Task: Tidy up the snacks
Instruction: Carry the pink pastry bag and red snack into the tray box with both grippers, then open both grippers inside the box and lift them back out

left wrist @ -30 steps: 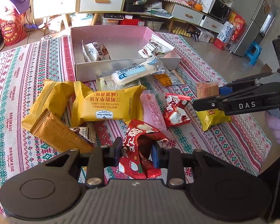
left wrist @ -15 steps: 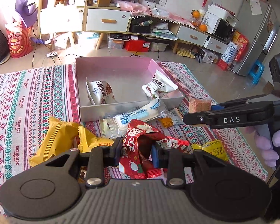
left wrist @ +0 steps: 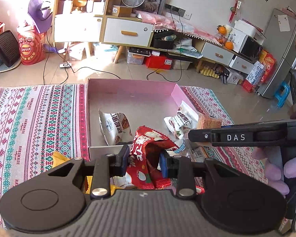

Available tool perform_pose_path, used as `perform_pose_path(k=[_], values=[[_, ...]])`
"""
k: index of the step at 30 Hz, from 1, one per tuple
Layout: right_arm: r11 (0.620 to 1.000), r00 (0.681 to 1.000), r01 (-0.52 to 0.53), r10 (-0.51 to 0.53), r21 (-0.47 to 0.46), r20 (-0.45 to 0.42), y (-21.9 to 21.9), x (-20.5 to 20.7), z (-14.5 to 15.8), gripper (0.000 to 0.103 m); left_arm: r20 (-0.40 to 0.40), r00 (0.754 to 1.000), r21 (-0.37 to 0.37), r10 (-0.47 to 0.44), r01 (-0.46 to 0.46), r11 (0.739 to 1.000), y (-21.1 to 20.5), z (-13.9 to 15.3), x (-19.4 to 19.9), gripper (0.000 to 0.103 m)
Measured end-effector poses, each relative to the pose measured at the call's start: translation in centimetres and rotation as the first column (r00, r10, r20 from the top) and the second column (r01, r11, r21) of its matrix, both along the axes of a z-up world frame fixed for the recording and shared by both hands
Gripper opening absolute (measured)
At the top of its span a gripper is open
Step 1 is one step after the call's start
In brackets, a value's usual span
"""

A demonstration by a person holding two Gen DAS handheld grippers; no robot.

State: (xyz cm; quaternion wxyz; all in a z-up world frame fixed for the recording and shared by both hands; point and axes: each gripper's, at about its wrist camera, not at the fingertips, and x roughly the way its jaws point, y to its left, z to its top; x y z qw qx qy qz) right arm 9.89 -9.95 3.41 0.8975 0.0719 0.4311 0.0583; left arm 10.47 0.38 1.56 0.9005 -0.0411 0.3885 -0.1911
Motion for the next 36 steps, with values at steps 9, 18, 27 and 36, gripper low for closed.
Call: perform_pose_path(k=[9, 18, 27, 36], values=[[0.999, 1.0, 0.028, -0.028, 0.046, 0.011, -0.2, 2.5, -1.7, 0.037, 0.005, 1.0, 0.015, 0.011, -0.011, 1.0, -0.5, -0.4, 3.2, 0.037], [0.998, 0.999, 0.05, -0.05, 0.031, 0.002, -0.2, 4.2, -3.0, 0.035, -0.013, 1.0, 0.038, 0.017, -0.017, 0.999, -1.5, -2.1, 5.7, 0.037], [0.996, 0.997, 0.073, -0.073, 0.055, 0.012, -1.0, 4.9, -3.3, 0.034, -0.002, 1.0, 0.072, 0.029, -0.029, 0.997, -2.2, -2.7, 7.0, 0.038], [0.997, 0.997, 0.052, -0.055, 0.054, 0.048, -0.8, 4.3, -2.1, 0.039, 0.035, 0.998, 0.075, 0.055, -0.058, 0.996, -2.3, -2.5, 7.2, 0.067]])
